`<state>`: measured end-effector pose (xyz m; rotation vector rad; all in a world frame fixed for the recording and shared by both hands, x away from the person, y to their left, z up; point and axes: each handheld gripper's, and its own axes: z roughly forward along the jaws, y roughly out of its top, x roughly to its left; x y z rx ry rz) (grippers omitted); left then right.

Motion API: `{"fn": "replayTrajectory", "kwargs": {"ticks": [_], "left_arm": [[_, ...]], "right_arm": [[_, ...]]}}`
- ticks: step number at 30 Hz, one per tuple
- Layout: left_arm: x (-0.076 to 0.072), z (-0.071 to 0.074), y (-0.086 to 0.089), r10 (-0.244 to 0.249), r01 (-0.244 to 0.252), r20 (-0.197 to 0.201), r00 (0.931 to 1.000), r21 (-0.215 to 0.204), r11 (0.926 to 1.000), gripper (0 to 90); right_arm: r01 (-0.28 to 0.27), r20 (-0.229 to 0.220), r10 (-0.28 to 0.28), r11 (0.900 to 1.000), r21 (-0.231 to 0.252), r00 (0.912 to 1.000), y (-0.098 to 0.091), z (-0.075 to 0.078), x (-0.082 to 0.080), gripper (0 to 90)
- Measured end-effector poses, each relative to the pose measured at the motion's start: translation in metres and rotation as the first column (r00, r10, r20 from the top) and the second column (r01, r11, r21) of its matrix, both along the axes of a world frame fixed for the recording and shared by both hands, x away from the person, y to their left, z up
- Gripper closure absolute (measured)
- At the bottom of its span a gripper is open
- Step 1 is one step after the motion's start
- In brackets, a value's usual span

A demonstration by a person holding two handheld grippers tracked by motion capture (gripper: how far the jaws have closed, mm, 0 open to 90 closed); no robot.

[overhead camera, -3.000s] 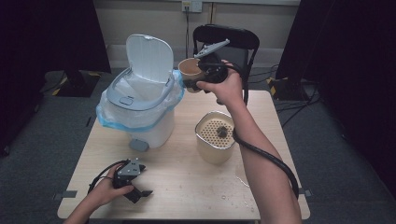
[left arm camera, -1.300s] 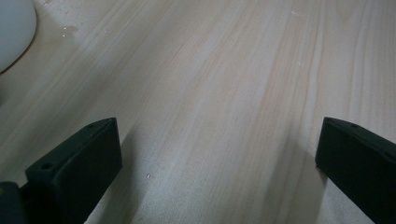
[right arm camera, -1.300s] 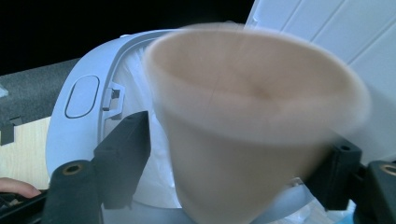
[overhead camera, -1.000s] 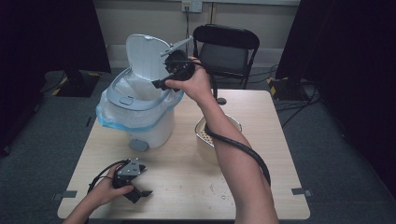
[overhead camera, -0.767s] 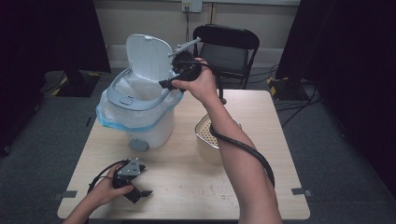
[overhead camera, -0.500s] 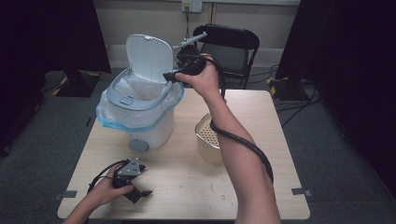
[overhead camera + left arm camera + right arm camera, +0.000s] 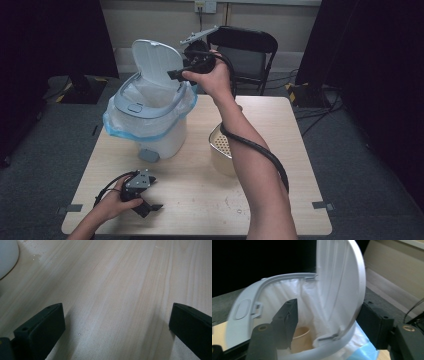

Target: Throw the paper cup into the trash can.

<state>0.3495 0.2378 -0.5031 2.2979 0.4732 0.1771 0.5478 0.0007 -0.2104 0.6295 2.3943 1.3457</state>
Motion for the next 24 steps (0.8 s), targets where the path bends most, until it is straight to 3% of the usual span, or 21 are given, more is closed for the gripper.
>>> {"fn": "replayTrajectory", "kwargs": {"ticks": [5,10,17,20,24], "left_arm": [[0.000,0.000,0.000,-0.002,0.002,-0.002,1.0000,0.000,1.0000,0.0],[0.000,0.000,0.000,-0.002,0.002,-0.001,1.0000,-0.001,1.0000,0.0],[0.000,0.000,0.000,-0.002,0.002,-0.002,1.0000,0.003,1.0000,0.0],[0.000,0.000,0.000,-0.002,0.002,-0.002,1.0000,-0.001,1.0000,0.0],[0.000,0.000,0.000,-0.002,0.002,-0.001,1.0000,0.002,1.0000,0.0]], "right_arm": [[-0.043,-0.019,0.043,0.9989,-0.019,0.9989,0.004,0.002,-0.012,27.4],[-0.096,-0.059,0.092,0.9932,-0.065,0.9940,0.010,0.000,-0.023,28.2],[-0.176,-0.138,0.162,0.9800,-0.094,0.9770,0.014,-0.010,-0.030,21.7],[-0.196,-0.166,0.181,0.9769,-0.085,0.9695,0.014,-0.014,-0.032,19.6],[-0.217,-0.178,0.200,0.9728,-0.081,0.9635,0.014,-0.017,-0.034,15.6]]}}
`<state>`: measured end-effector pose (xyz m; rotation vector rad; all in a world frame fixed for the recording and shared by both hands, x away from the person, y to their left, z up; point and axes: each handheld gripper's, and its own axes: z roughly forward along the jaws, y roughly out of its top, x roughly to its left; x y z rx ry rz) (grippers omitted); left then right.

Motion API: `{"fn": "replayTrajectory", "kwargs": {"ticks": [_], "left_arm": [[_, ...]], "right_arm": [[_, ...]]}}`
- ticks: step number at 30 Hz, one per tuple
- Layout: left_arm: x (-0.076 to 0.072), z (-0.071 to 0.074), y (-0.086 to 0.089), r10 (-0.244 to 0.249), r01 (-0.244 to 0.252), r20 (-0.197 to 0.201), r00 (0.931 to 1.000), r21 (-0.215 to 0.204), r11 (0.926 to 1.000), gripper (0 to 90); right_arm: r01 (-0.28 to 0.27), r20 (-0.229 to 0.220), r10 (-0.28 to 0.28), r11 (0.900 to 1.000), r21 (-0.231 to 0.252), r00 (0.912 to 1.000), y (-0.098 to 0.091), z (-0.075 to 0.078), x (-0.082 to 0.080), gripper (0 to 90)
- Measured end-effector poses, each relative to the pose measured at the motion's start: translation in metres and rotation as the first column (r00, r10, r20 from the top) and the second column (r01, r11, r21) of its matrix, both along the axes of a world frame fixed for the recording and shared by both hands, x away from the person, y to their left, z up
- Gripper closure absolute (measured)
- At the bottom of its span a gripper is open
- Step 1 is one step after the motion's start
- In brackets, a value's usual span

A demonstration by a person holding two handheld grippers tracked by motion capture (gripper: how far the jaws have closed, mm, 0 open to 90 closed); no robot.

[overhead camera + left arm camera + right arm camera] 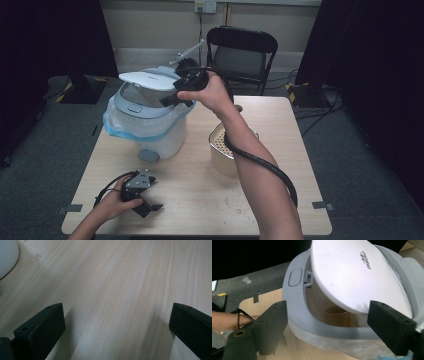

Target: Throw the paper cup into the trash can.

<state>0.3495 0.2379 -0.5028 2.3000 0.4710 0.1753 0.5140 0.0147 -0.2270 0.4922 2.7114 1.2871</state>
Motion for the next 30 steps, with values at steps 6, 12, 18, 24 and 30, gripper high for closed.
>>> {"fn": "replayTrajectory", "kwargs": {"ticks": [6,12,18,24,30], "left_arm": [[0.000,0.000,0.000,0.001,-0.001,0.001,1.0000,-0.005,1.0000,0.0],[0.000,0.000,0.000,0.003,-0.003,0.004,1.0000,-0.003,1.0000,0.0],[0.000,0.000,0.000,0.005,-0.005,0.004,1.0000,0.000,1.0000,0.0],[0.000,0.000,0.000,0.006,-0.005,0.005,1.0000,-0.004,1.0000,0.0],[-0.001,0.000,0.000,0.008,-0.008,0.004,1.0000,-0.002,1.0000,0.0]], "right_arm": [[-0.017,0.035,0.017,0.9996,0.023,0.9992,0.000,0.007,-0.010,16.2],[-0.058,0.014,0.058,0.9977,0.035,0.9982,0.002,0.008,-0.015,28.2],[-0.041,-0.081,0.046,0.9972,0.063,0.9957,0.009,0.000,-0.013,52.7],[-0.034,-0.149,0.037,0.9991,0.024,0.9882,0.018,-0.004,-0.012,58.8],[-0.080,-0.142,0.077,0.9967,-0.016,0.9868,0.027,-0.009,-0.013,58.7]]}}
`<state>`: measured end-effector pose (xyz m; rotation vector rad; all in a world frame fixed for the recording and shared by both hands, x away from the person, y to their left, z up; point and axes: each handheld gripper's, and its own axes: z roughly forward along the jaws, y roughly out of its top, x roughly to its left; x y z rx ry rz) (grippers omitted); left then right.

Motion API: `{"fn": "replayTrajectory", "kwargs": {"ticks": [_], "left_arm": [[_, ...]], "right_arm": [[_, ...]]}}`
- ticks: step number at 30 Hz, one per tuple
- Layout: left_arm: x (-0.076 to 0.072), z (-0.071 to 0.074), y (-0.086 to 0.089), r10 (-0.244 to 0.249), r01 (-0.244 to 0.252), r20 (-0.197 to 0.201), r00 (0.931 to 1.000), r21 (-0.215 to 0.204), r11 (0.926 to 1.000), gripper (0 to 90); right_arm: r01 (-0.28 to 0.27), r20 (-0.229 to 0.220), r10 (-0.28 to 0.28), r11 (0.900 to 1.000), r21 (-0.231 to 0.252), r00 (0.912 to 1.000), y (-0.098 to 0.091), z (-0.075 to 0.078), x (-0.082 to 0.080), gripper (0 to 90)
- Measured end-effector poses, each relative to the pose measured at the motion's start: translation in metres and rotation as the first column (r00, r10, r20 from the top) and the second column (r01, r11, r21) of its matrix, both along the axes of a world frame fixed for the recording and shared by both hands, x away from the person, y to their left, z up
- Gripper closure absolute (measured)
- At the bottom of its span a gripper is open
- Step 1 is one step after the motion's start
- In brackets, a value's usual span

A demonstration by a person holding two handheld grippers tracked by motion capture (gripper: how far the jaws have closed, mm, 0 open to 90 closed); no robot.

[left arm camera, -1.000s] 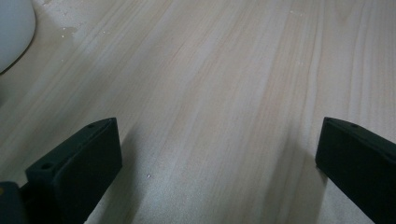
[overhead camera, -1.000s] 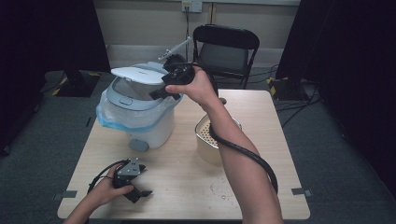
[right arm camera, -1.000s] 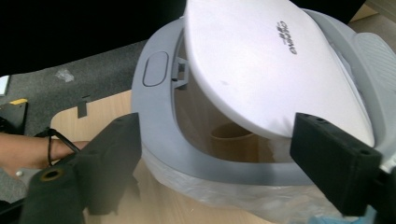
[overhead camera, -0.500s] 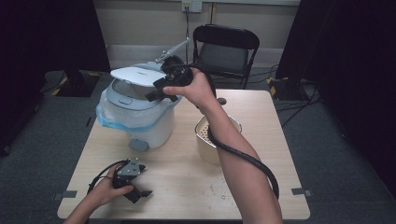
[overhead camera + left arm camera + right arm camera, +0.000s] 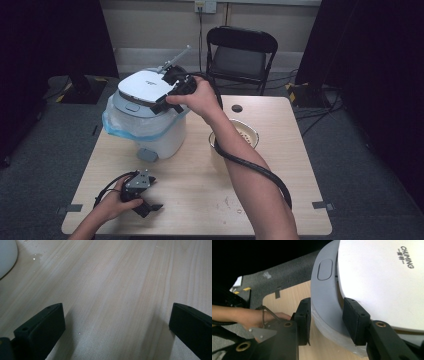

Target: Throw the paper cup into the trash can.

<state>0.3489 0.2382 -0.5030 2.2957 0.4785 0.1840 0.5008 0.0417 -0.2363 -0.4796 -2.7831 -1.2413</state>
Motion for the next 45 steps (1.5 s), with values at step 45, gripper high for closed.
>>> {"fn": "replayTrajectory", "kwargs": {"ticks": [45], "left_arm": [[-0.003,0.000,-0.001,0.023,-0.023,0.000,0.9997,0.006,0.9997,0.0]], "right_arm": [[0.039,-0.092,-0.044,0.9979,-0.052,0.9948,0.008,0.002,0.000,42.0]]}}
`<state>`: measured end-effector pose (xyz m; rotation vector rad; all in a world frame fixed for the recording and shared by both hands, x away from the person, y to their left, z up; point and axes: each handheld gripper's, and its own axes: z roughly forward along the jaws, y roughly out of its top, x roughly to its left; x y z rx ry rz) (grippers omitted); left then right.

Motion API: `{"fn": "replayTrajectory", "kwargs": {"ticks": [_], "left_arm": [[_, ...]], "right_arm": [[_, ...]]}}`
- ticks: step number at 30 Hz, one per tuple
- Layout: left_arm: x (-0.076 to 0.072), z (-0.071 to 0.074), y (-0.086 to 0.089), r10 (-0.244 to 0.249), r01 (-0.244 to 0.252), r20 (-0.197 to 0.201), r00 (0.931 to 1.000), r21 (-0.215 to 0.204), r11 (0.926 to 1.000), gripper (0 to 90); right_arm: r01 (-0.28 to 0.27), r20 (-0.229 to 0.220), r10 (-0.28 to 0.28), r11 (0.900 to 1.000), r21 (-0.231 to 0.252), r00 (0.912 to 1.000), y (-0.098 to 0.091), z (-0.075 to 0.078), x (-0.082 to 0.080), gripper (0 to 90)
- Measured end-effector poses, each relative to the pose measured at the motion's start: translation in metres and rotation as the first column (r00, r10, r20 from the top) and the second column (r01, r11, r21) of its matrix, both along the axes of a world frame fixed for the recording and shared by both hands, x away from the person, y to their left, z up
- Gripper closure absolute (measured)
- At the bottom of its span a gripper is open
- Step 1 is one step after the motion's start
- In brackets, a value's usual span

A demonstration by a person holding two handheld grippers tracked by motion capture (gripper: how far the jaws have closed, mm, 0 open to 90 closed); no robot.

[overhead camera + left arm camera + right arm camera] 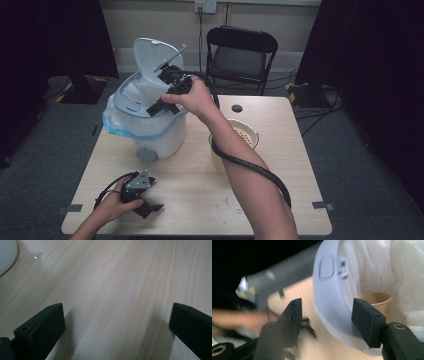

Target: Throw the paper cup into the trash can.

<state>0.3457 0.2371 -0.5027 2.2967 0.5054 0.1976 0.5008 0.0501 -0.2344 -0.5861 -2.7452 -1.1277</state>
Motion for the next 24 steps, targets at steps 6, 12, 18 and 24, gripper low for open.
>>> {"fn": "replayTrajectory", "kwargs": {"ticks": [6,12,18,24], "left_arm": [[0.000,0.000,0.000,0.002,-0.002,-0.008,1.0000,-0.002,1.0000,0.0],[-0.001,0.000,0.000,0.004,-0.004,-0.009,1.0000,-0.001,1.0000,0.0],[-0.001,0.000,0.000,0.005,-0.005,-0.007,1.0000,-0.004,1.0000,0.0],[0.000,-0.001,0.000,0.000,0.000,-0.004,1.0000,-0.007,1.0000,0.0]], "right_arm": [[0.068,0.180,-0.061,0.9972,-0.031,0.9818,-0.042,0.004,0.001,56.7],[0.405,0.289,-0.412,0.9101,0.087,0.8639,-0.084,0.012,0.038,79.2],[0.448,0.267,-0.517,0.8495,0.279,0.8133,-0.072,0.025,0.078,75.9],[0.340,0.212,-0.425,0.8753,0.344,0.8800,-0.055,0.042,0.085,70.6]]}}
